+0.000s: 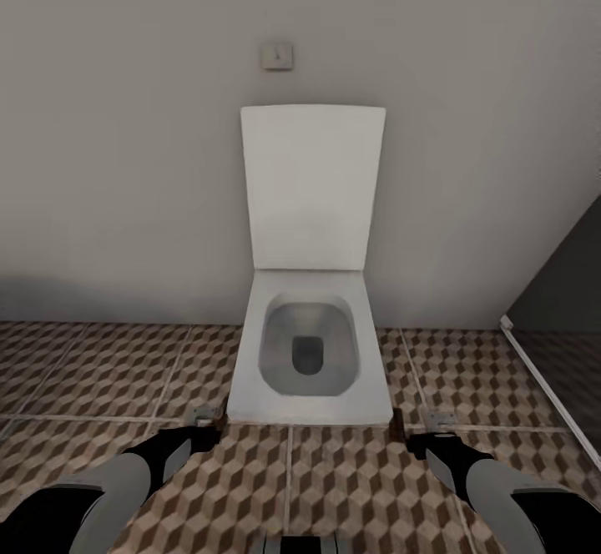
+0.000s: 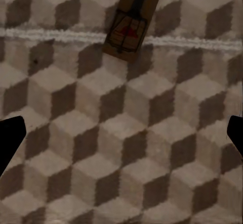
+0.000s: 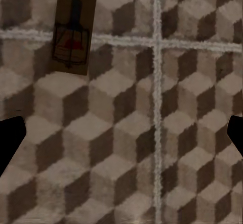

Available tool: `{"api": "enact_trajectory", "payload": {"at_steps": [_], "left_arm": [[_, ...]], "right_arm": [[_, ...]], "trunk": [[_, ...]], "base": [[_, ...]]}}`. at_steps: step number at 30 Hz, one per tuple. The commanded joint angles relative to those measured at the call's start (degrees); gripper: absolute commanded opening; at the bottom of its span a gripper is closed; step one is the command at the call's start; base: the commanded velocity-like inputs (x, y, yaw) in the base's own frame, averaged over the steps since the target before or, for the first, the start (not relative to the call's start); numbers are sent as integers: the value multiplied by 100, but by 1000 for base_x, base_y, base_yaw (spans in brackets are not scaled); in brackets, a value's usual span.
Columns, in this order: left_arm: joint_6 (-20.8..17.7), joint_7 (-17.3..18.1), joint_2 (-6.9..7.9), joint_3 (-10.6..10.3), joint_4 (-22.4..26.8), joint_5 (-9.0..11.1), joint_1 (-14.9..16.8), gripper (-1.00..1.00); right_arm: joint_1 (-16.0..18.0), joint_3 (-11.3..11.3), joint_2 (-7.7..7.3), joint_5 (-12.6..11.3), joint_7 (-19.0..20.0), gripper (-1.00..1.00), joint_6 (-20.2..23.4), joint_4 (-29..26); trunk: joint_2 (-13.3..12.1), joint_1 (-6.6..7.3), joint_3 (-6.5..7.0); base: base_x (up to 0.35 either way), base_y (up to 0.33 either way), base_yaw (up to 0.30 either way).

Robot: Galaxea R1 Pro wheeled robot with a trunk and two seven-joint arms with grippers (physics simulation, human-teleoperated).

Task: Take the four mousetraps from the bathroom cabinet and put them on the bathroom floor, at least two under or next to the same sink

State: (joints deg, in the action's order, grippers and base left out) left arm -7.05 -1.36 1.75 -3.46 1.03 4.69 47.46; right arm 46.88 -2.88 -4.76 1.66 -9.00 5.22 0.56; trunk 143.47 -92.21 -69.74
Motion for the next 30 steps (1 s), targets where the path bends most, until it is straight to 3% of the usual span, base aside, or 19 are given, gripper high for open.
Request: {"api": "enact_trajectory", "payload": {"at_steps": [1, 30], "left_arm": [[-33, -14, 2, -36, 11, 49, 0, 100], [-33, -14, 9, -40, 3, 54, 0, 100]], "right_arm": [[5, -28, 1, 18, -14, 100, 23, 6], [5, -28, 1, 18, -14, 100, 21, 6]], "trunk": [[2, 5, -4], [2, 5, -4]], "base": [[-341, 0, 0], [-346, 0, 0]]}}
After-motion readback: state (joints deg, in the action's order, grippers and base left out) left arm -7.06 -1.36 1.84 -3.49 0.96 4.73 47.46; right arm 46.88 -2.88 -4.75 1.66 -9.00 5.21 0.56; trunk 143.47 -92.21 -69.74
